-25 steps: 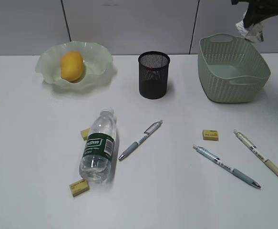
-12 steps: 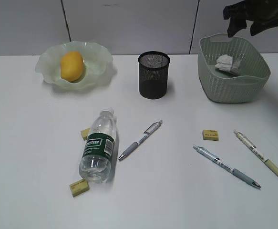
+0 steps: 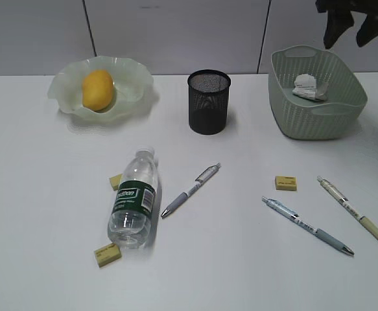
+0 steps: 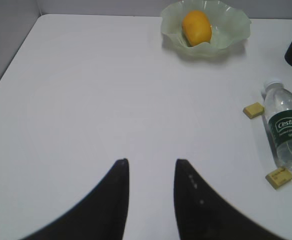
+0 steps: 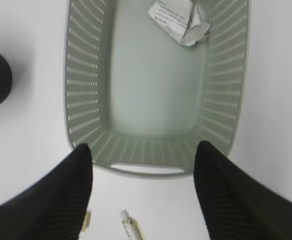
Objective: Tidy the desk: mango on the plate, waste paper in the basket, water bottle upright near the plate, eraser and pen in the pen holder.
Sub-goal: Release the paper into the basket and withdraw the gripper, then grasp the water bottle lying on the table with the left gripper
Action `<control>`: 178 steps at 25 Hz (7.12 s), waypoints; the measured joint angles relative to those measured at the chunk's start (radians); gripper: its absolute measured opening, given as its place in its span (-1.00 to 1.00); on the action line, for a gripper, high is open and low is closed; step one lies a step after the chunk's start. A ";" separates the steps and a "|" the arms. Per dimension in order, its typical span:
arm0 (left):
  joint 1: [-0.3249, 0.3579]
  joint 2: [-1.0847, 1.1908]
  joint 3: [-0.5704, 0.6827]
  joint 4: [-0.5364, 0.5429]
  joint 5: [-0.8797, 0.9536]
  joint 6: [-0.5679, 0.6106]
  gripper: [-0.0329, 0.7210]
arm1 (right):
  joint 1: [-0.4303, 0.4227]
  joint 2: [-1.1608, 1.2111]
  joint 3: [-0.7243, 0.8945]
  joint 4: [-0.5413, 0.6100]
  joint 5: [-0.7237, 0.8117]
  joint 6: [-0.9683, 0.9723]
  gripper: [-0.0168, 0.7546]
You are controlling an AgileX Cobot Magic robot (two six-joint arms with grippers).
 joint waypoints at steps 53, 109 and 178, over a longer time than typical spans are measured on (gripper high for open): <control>0.000 0.000 0.000 0.004 0.000 0.000 -0.28 | -0.055 -2.054 1.312 0.036 0.062 -0.010 0.18; 0.000 0.000 0.000 0.001 0.000 0.000 -0.28 | -0.055 -2.116 1.503 0.032 -0.107 -0.019 0.26; -0.397 1.561 -0.756 -0.084 0.149 -0.332 0.67 | -0.055 -2.116 1.503 0.030 -0.111 -0.096 0.14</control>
